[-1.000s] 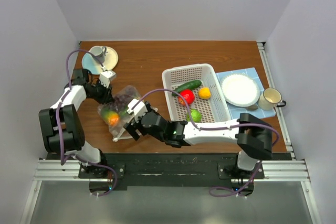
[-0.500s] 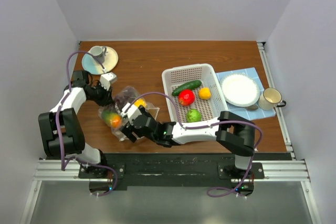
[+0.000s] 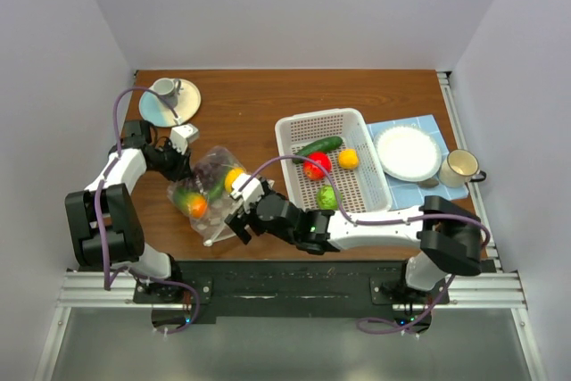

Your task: Open the zip-top bag and remove the fake food

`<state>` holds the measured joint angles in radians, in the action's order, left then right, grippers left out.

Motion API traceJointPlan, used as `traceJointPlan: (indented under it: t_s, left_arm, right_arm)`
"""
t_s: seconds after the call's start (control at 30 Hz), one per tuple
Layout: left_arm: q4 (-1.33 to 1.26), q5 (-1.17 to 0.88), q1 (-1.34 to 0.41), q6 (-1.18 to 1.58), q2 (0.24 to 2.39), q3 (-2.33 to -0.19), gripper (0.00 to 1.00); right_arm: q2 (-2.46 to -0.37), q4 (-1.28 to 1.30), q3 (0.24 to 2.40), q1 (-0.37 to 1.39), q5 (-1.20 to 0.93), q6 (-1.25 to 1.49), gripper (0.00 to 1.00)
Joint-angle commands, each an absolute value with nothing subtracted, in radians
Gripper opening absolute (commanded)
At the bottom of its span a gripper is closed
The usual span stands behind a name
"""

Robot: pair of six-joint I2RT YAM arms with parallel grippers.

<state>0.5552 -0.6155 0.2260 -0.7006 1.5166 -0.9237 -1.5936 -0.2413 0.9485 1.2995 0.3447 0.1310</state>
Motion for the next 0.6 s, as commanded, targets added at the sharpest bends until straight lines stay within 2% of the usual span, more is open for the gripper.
traceJointPlan:
  t_s: [0.0, 0.2, 0.43, 0.57]
  left_arm:
    - [0.577, -0.614, 0.224, -0.716, 1.52, -0.939, 0.24]
    - [0.586, -0.611, 0.224, -0.715, 1.508, -0.945, 0.24]
    - [0.592, -0.609, 0.224, -0.716, 1.514, -0.953, 0.24]
    - [0.591, -0.617, 0.222, -0.71, 1.516, -0.948, 0.24]
  right_arm:
    - [-1.589, -0.261, 0.939, 1.296, 0.33, 0.127, 0.88]
    - [-1.658, -0.287, 0.954, 1.296, 0.321, 0.127, 0.74]
    - [-1.678, -0.321, 0.917, 1.296, 0.356, 0.126, 0.72]
    - [-1.741, -0.365, 0.969, 1.296, 0.437, 0.112, 0.68]
